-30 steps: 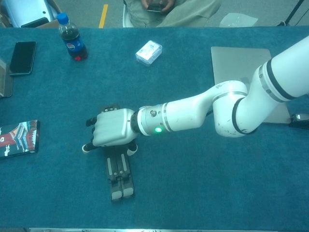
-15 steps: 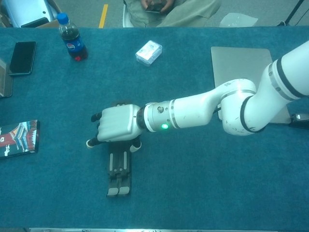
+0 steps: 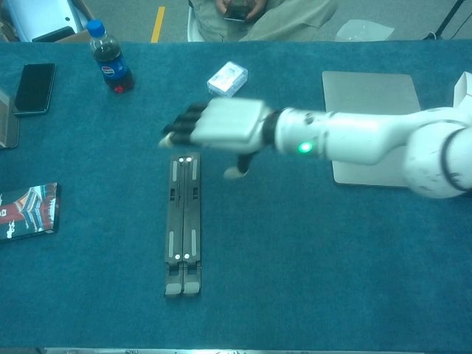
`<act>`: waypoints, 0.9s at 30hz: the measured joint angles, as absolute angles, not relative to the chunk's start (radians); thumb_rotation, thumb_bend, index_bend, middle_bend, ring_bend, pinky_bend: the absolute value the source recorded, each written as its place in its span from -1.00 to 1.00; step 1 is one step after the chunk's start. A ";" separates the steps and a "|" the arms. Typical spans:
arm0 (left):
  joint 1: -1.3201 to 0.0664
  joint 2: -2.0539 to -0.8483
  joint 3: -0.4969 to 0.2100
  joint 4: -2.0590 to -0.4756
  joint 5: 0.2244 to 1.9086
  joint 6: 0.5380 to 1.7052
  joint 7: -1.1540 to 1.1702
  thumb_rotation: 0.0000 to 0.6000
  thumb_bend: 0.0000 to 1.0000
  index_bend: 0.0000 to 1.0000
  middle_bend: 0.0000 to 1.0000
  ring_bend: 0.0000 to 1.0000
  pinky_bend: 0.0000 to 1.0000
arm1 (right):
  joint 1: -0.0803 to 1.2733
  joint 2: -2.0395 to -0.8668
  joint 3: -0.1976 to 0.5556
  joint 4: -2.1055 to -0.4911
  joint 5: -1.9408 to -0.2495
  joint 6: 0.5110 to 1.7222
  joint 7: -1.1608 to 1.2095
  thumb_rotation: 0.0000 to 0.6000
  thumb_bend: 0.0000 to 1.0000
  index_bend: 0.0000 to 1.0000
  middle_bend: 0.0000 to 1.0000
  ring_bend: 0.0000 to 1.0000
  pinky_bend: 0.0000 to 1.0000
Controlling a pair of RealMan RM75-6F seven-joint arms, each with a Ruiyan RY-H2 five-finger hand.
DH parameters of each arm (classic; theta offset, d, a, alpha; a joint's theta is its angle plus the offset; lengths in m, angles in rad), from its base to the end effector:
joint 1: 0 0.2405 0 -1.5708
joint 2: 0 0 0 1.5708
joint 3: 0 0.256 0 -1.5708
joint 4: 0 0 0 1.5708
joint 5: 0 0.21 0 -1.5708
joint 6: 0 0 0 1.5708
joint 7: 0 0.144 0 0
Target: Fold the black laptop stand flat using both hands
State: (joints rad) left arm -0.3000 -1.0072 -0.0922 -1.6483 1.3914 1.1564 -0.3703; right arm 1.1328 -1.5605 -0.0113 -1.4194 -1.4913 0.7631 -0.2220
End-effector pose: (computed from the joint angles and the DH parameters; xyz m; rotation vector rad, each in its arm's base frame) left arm -0.2940 0.2521 0.1624 -1.4176 -1.2759 -1.0351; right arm -0.0466 -0.3253 -0.0667 2.5635 -0.2955 0.8915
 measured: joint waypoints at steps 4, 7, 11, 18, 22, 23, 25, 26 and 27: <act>-0.298 -1.016 -0.089 -1.632 1.402 1.177 -0.334 -0.03 -0.50 -1.00 -0.95 -1.00 -0.90 | 1.035 -1.475 0.000 -1.502 -1.382 0.866 -0.335 1.00 -0.59 -1.00 -0.81 -1.00 -0.81; -0.296 -1.023 -0.087 -1.623 1.406 1.190 -0.287 0.44 -0.50 -1.00 -0.95 -1.00 -0.90 | 0.959 -1.428 0.005 -1.562 -1.331 0.965 -0.404 1.00 -0.58 -1.00 -0.73 -0.98 -0.81; -0.293 -1.031 -0.085 -1.618 1.406 1.206 -0.207 0.98 -0.50 -1.00 -0.94 -1.00 -0.90 | 0.849 -1.359 0.006 -1.643 -1.262 1.092 -0.485 1.00 -0.58 -0.96 -0.64 -0.90 -0.81; -0.275 -1.056 -0.080 -1.619 1.405 1.266 -0.061 1.00 -0.50 -1.00 -0.94 -1.00 -0.90 | 0.689 -1.269 -0.016 -1.731 -1.205 1.264 -0.568 1.00 -0.58 -0.81 -0.56 -0.83 -0.81; -0.258 -1.067 -0.076 -1.621 1.403 1.304 0.000 1.00 -0.50 -1.00 -0.94 -1.00 -0.90 | 0.613 -1.246 -0.033 -1.751 -1.207 1.349 -0.591 1.00 -0.58 -0.78 -0.53 -0.83 -0.81; -0.253 -1.070 -0.075 -1.621 1.403 1.314 0.012 1.00 -0.50 -1.00 -0.94 -1.00 -0.90 | 0.594 -1.242 -0.036 -1.756 -1.208 1.368 -0.594 1.00 -0.58 -0.78 -0.53 -0.83 -0.81; -0.242 -1.075 -0.073 -1.624 1.405 1.338 0.028 1.00 -0.50 -1.00 -0.94 -1.00 -0.90 | 0.552 -1.233 -0.044 -1.767 -1.214 1.409 -0.599 1.00 -0.58 -0.77 -0.53 -0.83 -0.81; -0.237 -1.077 -0.071 -1.625 1.408 1.347 0.029 1.00 -0.50 -1.00 -0.94 -1.00 -0.90 | 0.535 -1.230 -0.048 -1.771 -1.218 1.426 -0.600 1.00 -0.58 -0.77 -0.53 -0.83 -0.81; -0.230 -1.080 -0.069 -1.626 1.415 1.359 0.029 1.00 -0.50 -1.00 -0.94 -1.00 -0.90 | 0.513 -1.226 -0.052 -1.777 -1.221 1.447 -0.601 1.00 -0.58 -0.77 -0.53 -0.83 -0.81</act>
